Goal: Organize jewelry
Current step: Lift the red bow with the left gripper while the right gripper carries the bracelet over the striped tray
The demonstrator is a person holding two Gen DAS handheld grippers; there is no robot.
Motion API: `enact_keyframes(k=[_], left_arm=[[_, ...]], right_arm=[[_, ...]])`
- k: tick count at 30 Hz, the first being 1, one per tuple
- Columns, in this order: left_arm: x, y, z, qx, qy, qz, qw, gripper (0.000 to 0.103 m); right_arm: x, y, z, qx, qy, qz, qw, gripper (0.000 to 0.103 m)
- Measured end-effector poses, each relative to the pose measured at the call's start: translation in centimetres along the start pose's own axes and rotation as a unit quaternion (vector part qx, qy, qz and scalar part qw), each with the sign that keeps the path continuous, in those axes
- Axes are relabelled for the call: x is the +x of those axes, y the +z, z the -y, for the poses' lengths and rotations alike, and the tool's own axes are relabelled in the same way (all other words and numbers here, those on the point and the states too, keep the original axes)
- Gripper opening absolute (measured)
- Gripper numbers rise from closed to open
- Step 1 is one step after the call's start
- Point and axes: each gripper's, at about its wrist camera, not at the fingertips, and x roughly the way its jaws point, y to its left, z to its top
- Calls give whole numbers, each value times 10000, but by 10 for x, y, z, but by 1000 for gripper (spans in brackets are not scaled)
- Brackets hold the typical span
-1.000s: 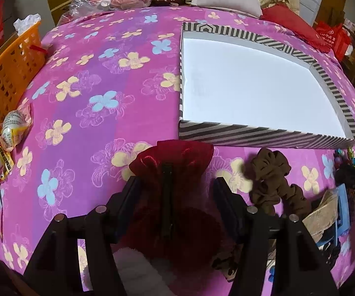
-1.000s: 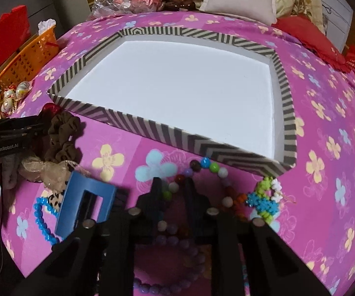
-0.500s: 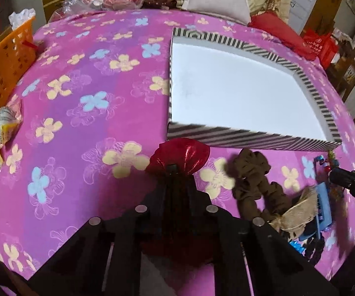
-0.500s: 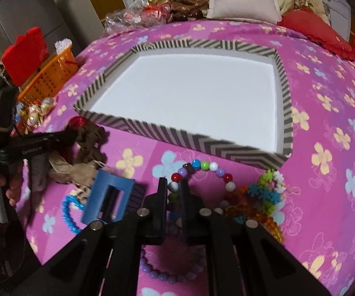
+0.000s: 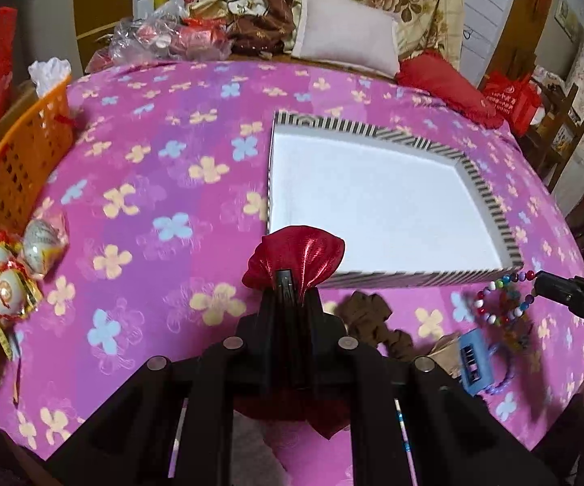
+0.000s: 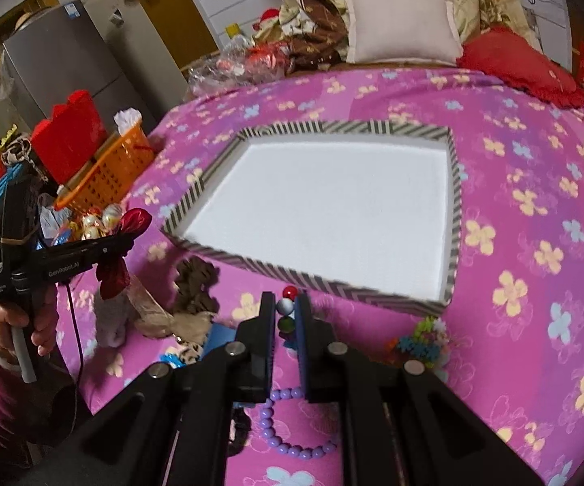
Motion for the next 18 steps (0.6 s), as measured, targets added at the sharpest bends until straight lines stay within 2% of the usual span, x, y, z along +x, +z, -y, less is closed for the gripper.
enact_keyframes(k=[8,13,18], left_arm=[[-9,23,12,-6,35,181,9998,0],[8,44,27,20,86,188,9998,0],[39,73,38,-14,195,158,9997,0]], right_arm=[[-9,28,-9,-13,54,282,9996,9],[-1,56,-8,60,-21,433,9990,9],[24,85,1,241,-75,497,9984,9]])
